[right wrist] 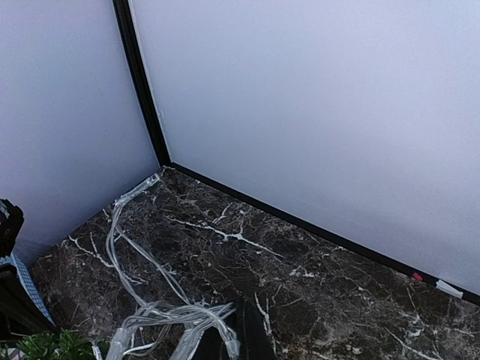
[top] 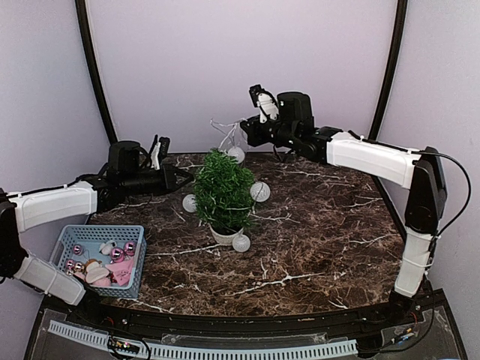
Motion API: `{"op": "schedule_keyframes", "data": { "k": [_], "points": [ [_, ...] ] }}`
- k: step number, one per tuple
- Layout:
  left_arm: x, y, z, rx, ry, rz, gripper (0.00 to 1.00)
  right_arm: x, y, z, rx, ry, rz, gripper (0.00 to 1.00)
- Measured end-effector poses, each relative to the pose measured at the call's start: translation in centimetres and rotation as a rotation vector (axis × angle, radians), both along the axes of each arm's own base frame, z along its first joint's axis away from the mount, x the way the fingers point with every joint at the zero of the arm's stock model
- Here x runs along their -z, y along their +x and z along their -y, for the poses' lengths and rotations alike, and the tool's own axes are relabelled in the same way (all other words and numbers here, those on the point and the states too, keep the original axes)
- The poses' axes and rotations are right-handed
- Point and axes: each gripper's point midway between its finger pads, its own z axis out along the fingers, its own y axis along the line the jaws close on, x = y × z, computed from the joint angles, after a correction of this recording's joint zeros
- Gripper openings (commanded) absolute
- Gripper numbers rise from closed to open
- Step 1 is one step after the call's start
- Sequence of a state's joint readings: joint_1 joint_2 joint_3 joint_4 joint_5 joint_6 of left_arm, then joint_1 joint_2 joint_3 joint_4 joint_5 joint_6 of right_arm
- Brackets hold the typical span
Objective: Decorate the small christmas tree
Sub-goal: Wrap the side of the string light in the gap of the branches.
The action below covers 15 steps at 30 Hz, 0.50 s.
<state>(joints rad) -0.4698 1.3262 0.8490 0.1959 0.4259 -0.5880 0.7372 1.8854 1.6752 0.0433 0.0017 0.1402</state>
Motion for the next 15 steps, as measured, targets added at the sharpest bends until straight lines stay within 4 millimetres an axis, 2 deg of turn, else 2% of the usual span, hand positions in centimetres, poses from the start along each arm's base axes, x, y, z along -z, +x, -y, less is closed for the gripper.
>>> {"op": "schedule_keyframes", "data": {
  "k": [7, 12, 14, 15],
  "points": [
    [0.2, 0.8, 0.7, 0.014, -0.014, -0.002, 0.00, 1.6, 0.1, 1.7, 0.069, -0.033, -0.028, 0.00],
    [-0.8, 1.0, 1.1, 0.030, -0.034, 0.022, 0.00, 1.4, -0.6, 3.3, 0.095, -0.036, -0.036, 0.00],
    [-0.8, 1.0, 1.2, 0.038, -0.039, 0.025, 0.03, 1.2, -1.0, 3.8, 0.098, -0.033, -0.037, 0.00],
    [-0.8, 1.0, 1.3, 0.042, -0.040, 0.024, 0.09, 1.0, -1.2, 4.0, 0.099, -0.030, -0.038, 0.00]
  ]
}}
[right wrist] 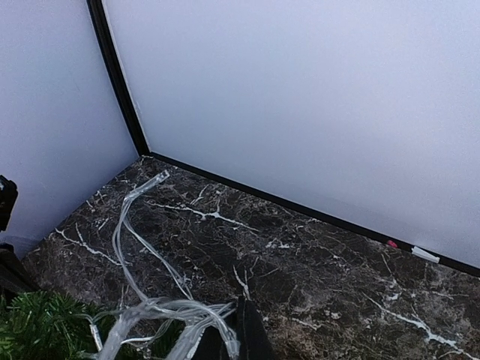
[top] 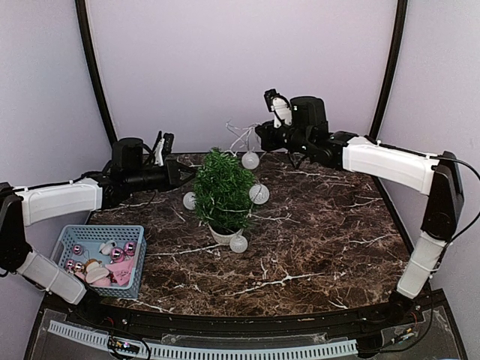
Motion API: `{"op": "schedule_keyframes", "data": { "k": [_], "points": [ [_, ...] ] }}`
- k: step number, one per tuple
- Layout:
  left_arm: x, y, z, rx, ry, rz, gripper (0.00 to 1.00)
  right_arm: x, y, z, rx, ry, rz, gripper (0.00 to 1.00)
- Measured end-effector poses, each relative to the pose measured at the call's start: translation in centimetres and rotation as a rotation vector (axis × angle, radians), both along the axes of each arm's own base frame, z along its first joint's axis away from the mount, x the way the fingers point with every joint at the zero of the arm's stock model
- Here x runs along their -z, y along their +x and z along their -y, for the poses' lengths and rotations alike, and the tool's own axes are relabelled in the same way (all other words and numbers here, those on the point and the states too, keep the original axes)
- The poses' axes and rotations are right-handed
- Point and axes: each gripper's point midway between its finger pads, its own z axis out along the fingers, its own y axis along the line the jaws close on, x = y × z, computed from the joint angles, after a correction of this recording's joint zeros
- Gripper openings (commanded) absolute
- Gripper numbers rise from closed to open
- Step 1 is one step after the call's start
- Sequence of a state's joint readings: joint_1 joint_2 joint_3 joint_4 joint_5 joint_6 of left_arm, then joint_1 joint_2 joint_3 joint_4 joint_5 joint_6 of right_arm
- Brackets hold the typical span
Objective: Decorate the small christmas tree
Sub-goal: Wrap the side of the string light in the gap of the branches.
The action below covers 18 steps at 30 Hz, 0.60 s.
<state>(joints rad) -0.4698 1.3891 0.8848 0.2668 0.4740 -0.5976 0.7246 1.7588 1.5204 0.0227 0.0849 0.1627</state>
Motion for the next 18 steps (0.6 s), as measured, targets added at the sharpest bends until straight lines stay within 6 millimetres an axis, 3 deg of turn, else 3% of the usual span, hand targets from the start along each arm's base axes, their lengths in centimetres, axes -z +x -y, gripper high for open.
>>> {"op": "schedule_keyframes", "data": {
  "k": [3, 9, 14, 18],
  "points": [
    [0.6, 0.1, 0.1, 0.003, 0.011, -0.009, 0.19, -0.2, -0.7, 0.6, 0.000, 0.005, -0.005, 0.00],
    [0.5, 0.5, -1.2, -0.052, 0.099, 0.021, 0.56, 0.2, -1.5, 1.4, 0.004, -0.004, -0.015, 0.00],
    [-3.9, 0.1, -3.5, -0.133, 0.175, 0.150, 0.68, 1.0, -2.2, 2.5, 0.022, -0.047, -0.027, 0.00],
    [-7.6, -1.3, -4.4, -0.152, 0.207, 0.270, 0.77, 0.3, -2.8, 3.5, 0.032, -0.083, -0.013, 0.00]
  ]
}}
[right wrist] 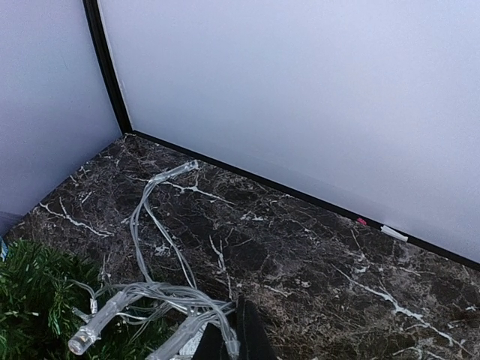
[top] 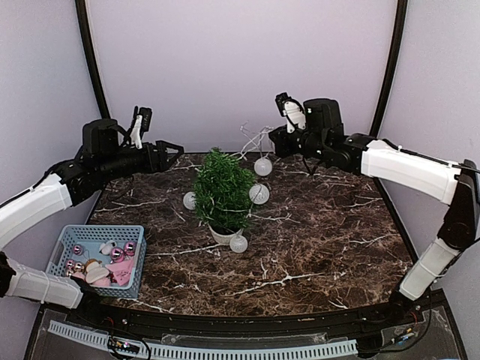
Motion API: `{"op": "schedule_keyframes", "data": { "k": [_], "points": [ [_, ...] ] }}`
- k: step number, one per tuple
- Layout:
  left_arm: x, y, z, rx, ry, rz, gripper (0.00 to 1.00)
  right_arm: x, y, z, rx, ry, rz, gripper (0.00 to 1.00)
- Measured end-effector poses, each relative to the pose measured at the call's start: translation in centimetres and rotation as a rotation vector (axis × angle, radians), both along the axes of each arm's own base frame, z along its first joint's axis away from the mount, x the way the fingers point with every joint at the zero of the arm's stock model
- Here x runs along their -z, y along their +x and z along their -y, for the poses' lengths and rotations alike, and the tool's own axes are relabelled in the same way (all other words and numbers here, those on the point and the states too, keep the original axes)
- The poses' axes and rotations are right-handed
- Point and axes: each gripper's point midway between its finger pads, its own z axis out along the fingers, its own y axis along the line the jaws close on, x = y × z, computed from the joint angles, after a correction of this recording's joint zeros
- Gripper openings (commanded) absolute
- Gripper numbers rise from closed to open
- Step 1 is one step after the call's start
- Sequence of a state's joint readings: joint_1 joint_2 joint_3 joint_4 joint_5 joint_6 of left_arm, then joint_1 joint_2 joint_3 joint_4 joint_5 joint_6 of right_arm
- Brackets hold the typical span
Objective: Decorate the small christmas tree
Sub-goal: Wrap the side of the string light in the gap of the branches.
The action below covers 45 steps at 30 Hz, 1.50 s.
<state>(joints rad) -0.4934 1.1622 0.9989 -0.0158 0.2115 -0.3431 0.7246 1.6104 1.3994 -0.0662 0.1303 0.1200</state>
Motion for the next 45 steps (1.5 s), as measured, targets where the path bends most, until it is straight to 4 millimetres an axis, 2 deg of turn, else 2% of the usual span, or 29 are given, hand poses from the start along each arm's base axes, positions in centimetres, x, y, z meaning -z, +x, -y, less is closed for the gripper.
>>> {"op": "schedule_keyframes", "data": {
  "k": [2, 5, 11, 15, 18, 20, 23, 25, 35, 37, 40, 41, 45],
  "points": [
    [-1.0, -1.3, 0.6, 0.020, 0.028, 0.045, 0.79, -0.4, -0.3, 0.4, 0.001, -0.016, 0.007, 0.00],
    [-1.4, -3.0, 2.2, 0.067, 0.068, 0.079, 0.80, -0.6, -0.8, 1.0, 0.004, -0.039, 0.006, 0.00],
    [-1.0, -6.6, 6.5, 0.128, 0.164, 0.136, 0.80, -0.3, -1.5, 1.9, 0.013, -0.070, -0.012, 0.00],
    [-0.7, -8.5, 8.2, 0.133, 0.171, 0.136, 0.77, 0.3, -1.8, 2.1, 0.016, -0.082, -0.027, 0.00],
    [0.4, -8.7, 7.9, 0.079, 0.136, 0.081, 0.65, 0.7, -1.9, 2.4, 0.033, -0.085, -0.035, 0.00],
    [2.5, -8.7, 7.0, 0.027, 0.118, 0.014, 0.62, 0.8, -1.9, 2.5, 0.044, -0.081, -0.044, 0.00],
    [6.0, -8.8, 6.0, -0.032, 0.111, -0.086, 0.65, 1.1, -2.1, 3.0, 0.066, -0.078, -0.057, 0.00],
    [7.1, -8.9, 5.8, -0.050, 0.099, -0.127, 0.68, 1.1, -2.3, 3.4, 0.078, -0.076, -0.063, 0.00],
    [7.8, -7.5, 6.1, -0.108, -0.002, -0.197, 0.61, 0.9, -3.6, 4.9, 0.115, -0.053, -0.082, 0.00],
    [8.2, -7.2, 6.4, -0.105, -0.007, -0.208, 0.55, 1.0, -3.7, 5.0, 0.118, -0.051, -0.086, 0.00],
    [8.9, -6.8, 6.9, -0.100, -0.012, -0.223, 0.39, 1.4, -3.8, 5.1, 0.124, -0.050, -0.095, 0.00],
    [9.0, -6.7, 7.1, -0.099, -0.014, -0.228, 0.36, 1.7, -3.8, 5.2, 0.126, -0.053, -0.101, 0.00],
    [9.2, -6.3, 7.2, -0.102, -0.022, -0.232, 0.13, 2.1, -4.0, 5.2, 0.130, -0.055, -0.110, 0.00]
  ]
}}
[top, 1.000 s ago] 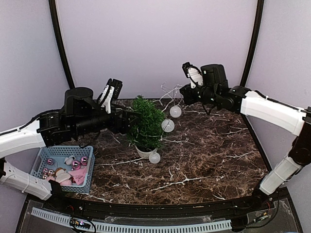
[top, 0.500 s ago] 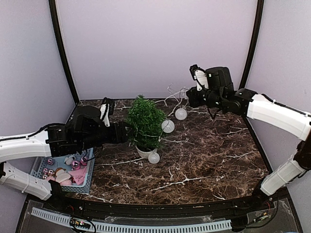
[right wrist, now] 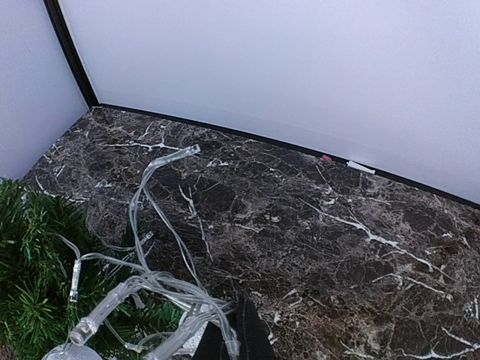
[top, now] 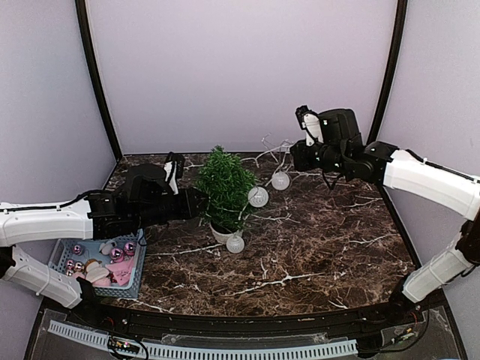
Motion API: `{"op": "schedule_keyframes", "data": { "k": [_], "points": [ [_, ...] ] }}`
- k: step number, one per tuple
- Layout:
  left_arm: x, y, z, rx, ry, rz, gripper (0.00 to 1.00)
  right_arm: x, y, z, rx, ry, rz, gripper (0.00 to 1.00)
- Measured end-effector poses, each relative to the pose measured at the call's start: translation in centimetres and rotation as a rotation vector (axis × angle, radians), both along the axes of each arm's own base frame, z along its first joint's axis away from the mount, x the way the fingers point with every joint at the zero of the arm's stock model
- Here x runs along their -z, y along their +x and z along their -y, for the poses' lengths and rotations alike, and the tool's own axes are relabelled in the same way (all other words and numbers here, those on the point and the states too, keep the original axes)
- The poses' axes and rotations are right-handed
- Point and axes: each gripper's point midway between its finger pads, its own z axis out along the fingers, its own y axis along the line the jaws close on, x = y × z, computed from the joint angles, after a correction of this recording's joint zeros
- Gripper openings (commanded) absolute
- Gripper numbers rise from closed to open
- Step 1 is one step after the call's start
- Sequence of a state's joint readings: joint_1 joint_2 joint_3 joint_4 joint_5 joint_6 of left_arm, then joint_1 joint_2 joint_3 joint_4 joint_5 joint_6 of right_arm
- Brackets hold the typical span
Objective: Decorate the small christmas tree
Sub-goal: Wrap the side of the string light in the gap of the branches.
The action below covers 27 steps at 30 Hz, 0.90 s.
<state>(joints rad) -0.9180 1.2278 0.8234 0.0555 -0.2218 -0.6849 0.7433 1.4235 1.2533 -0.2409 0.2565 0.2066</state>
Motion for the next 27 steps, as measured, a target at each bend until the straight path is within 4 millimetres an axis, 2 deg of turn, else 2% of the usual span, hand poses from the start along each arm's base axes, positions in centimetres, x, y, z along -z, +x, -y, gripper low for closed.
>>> {"op": "schedule_keyframes", "data": {
  "k": [1, 3, 8, 19, 27],
  "points": [
    [-0.1, 0.1, 0.0, -0.001, -0.005, 0.001, 0.04, 0.0, 0.0, 0.0, 0.002, 0.001, -0.001, 0.00],
    [-0.2, 0.3, -0.1, -0.005, -0.011, 0.006, 0.00, -0.1, -0.1, 0.1, 0.007, 0.005, 0.000, 0.00],
    [-0.1, 0.8, -0.6, -0.025, -0.011, 0.009, 0.00, 0.0, 0.1, 0.9, 0.048, -0.008, 0.003, 0.00],
    [0.6, 1.1, -2.0, -0.056, -0.002, 0.003, 0.00, 2.6, 1.0, 5.6, 0.183, -0.068, -0.060, 0.00],
    [0.6, 1.2, -2.2, -0.057, -0.003, 0.001, 0.00, 3.2, 1.5, 7.3, 0.233, -0.063, -0.082, 0.00]
  ]
}}
